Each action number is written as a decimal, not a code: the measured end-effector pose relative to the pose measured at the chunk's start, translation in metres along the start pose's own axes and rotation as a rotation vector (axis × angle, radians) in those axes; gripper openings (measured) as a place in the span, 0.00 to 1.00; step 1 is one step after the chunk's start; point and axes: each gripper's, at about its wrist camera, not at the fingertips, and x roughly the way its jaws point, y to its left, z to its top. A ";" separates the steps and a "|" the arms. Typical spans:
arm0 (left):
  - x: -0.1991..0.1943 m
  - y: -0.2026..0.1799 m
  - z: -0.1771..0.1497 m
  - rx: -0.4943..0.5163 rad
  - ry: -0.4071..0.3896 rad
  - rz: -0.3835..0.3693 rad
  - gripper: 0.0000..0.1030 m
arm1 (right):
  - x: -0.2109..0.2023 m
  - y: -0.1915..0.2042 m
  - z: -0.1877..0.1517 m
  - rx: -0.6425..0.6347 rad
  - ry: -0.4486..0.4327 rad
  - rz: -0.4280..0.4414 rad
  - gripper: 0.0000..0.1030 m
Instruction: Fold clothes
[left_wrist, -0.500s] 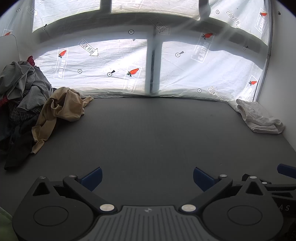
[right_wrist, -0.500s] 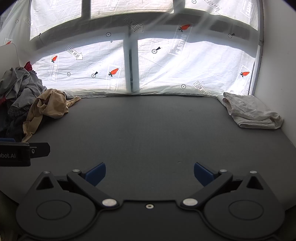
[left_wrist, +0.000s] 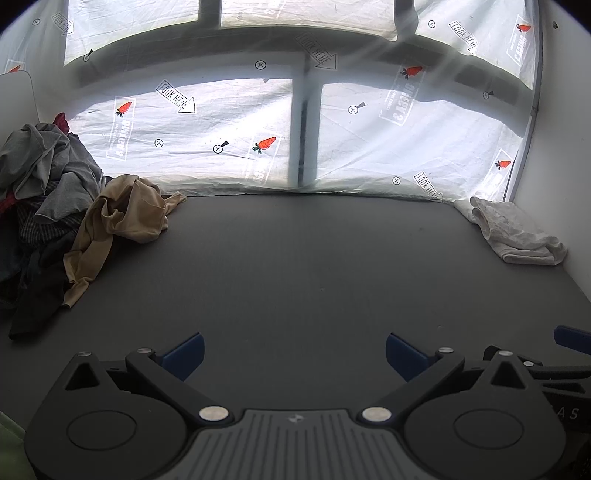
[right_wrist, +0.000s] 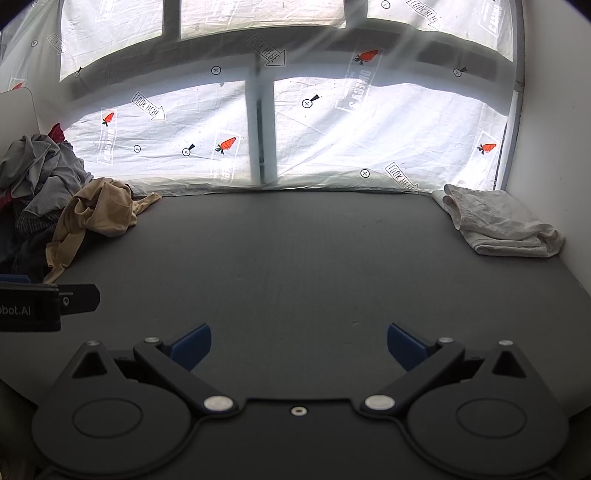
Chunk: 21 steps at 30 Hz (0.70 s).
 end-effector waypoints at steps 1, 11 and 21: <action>-0.001 -0.001 0.000 0.000 -0.001 0.000 1.00 | 0.000 0.000 0.000 0.000 0.000 0.000 1.00; -0.001 -0.002 -0.005 0.002 -0.010 -0.003 1.00 | 0.001 0.000 -0.002 -0.001 -0.007 -0.003 1.00; 0.000 -0.003 -0.003 0.001 -0.009 -0.006 1.00 | 0.003 0.000 -0.004 -0.002 -0.010 -0.004 1.00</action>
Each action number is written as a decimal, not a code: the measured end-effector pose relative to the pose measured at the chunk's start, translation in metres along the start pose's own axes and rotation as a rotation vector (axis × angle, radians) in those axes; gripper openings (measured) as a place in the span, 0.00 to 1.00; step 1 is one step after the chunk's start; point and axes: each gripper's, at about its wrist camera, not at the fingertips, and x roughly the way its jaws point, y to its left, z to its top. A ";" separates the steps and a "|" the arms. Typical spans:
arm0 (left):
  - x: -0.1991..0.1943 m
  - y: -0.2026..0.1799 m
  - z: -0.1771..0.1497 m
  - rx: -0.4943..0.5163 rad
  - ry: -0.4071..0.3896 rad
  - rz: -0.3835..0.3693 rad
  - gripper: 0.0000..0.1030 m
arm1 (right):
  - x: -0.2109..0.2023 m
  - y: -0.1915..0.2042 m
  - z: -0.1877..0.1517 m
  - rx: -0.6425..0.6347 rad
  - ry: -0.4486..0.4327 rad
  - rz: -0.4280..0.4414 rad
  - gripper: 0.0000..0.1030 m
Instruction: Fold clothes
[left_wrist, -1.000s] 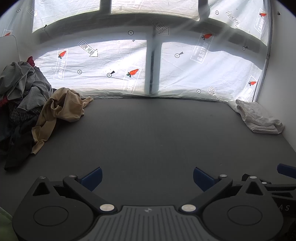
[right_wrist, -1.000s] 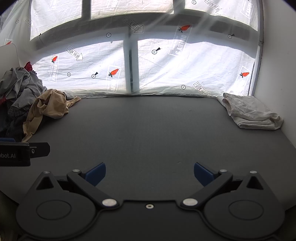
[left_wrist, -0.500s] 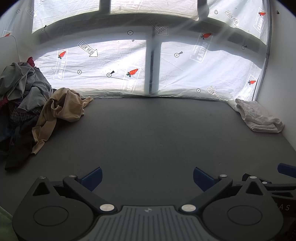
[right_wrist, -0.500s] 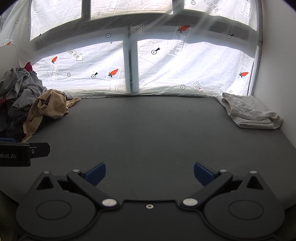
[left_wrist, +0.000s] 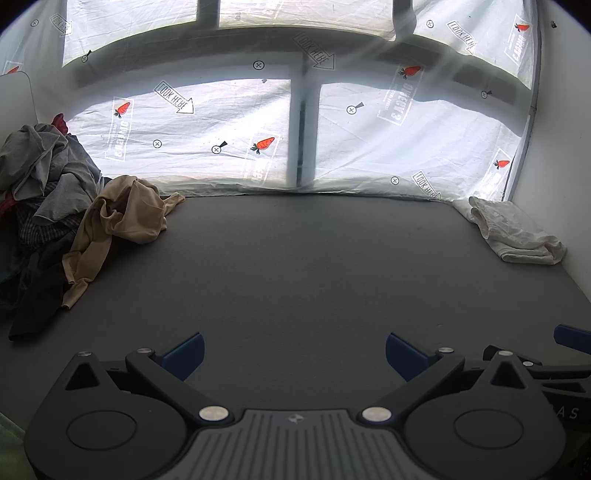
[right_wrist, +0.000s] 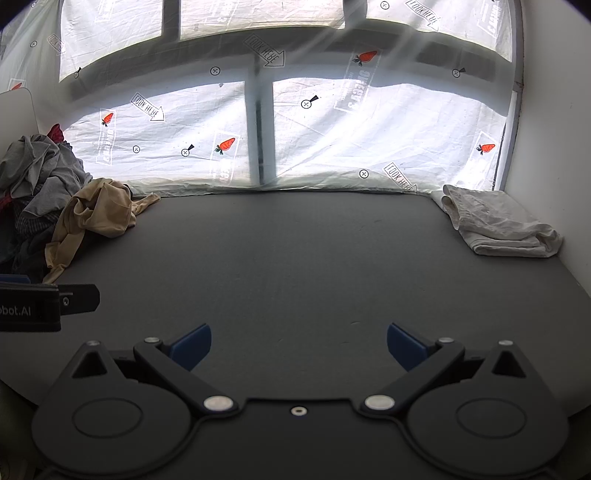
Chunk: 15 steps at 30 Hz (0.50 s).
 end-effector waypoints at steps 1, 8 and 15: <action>0.000 0.000 0.000 0.000 0.000 0.000 1.00 | 0.000 0.000 0.000 -0.001 0.000 0.000 1.00; 0.002 0.000 0.002 -0.001 0.000 -0.003 1.00 | 0.001 0.001 0.001 -0.003 0.000 -0.004 1.00; 0.005 0.001 0.001 0.000 -0.001 -0.006 1.00 | 0.002 0.002 0.002 -0.006 0.000 -0.006 1.00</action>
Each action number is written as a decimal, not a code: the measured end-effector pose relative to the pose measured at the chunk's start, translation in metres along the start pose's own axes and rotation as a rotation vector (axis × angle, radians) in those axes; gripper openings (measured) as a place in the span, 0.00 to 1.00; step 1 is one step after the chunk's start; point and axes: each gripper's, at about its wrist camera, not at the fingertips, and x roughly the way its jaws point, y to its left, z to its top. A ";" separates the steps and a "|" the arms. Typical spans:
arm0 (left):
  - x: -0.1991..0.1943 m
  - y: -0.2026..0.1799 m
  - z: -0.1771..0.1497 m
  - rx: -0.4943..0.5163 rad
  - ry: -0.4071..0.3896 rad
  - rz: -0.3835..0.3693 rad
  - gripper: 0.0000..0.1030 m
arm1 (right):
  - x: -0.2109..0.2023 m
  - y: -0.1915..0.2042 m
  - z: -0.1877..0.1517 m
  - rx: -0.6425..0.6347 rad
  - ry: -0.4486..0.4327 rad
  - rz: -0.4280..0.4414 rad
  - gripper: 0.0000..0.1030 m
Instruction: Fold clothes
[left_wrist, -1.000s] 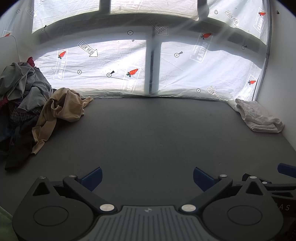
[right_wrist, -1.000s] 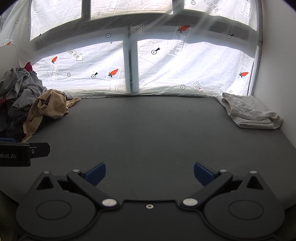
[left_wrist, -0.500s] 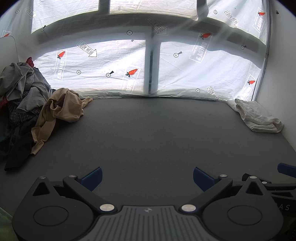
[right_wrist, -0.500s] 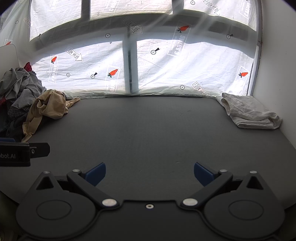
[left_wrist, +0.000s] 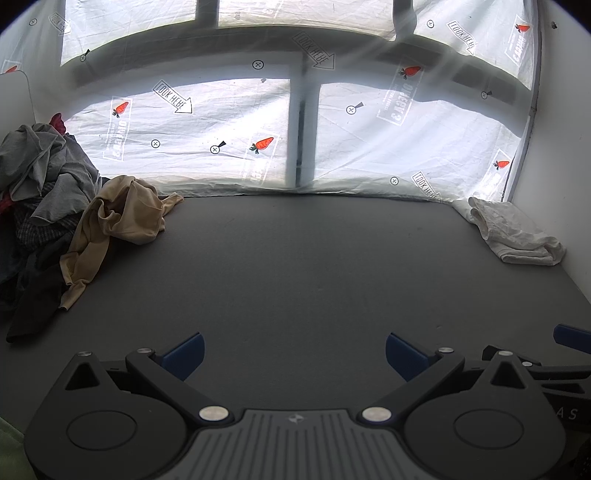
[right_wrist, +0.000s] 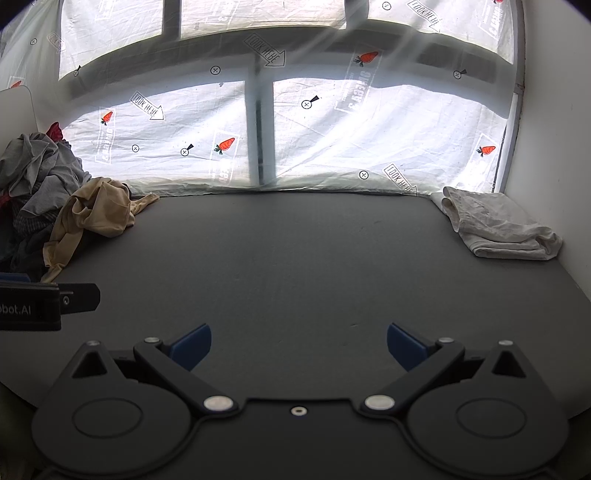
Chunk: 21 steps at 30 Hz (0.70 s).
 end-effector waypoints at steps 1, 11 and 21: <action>0.000 0.001 0.000 0.000 0.000 -0.001 1.00 | 0.000 0.000 0.001 -0.001 0.000 0.000 1.00; 0.003 0.005 0.002 0.009 0.006 0.008 1.00 | 0.004 0.002 0.002 0.004 0.001 -0.017 1.00; 0.021 -0.001 -0.003 0.005 0.068 -0.036 1.00 | 0.003 -0.007 -0.005 0.016 0.019 -0.084 1.00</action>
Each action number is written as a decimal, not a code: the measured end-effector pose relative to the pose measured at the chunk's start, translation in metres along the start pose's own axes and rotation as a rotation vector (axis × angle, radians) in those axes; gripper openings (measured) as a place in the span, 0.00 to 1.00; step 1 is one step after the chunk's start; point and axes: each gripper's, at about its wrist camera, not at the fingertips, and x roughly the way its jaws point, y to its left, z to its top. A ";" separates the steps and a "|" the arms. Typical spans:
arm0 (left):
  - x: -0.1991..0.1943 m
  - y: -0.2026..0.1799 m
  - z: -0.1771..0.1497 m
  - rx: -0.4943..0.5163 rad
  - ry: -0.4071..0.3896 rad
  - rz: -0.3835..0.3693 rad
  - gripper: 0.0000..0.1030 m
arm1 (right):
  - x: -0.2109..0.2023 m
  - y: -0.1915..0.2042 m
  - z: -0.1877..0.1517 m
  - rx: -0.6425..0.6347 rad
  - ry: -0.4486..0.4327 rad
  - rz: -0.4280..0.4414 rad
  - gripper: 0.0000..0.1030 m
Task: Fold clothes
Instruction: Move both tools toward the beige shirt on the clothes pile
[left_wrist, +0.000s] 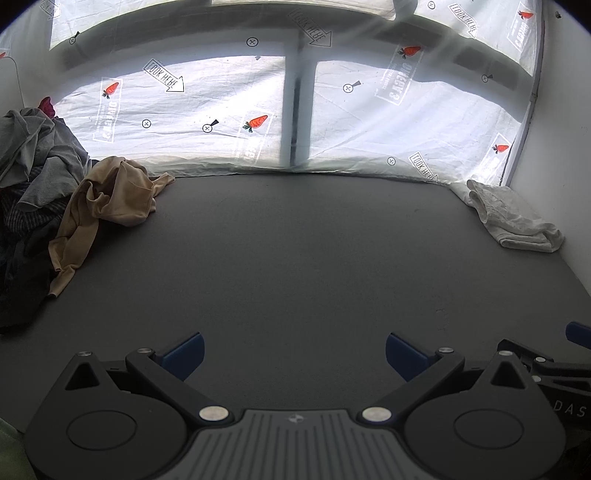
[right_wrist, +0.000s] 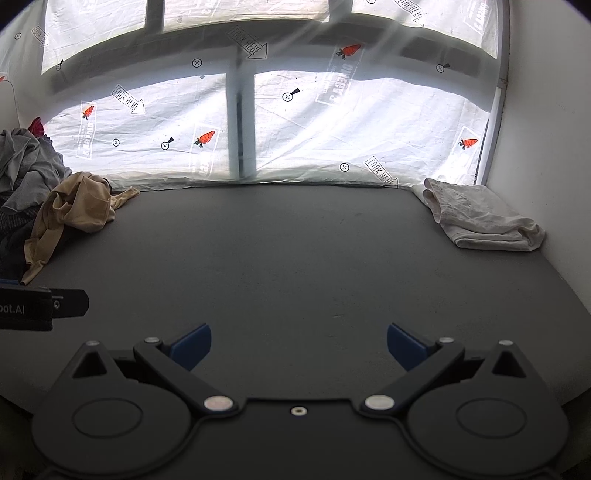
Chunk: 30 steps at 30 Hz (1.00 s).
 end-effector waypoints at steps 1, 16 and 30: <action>0.004 -0.004 0.001 0.006 0.004 -0.006 1.00 | 0.001 -0.003 0.000 0.006 -0.001 -0.015 1.00; 0.049 0.013 0.046 -0.084 0.059 0.166 1.00 | 0.096 -0.019 0.049 0.013 0.062 0.030 1.00; 0.071 0.117 0.063 -0.368 0.094 0.339 0.98 | 0.173 0.057 0.090 -0.117 0.119 0.185 1.00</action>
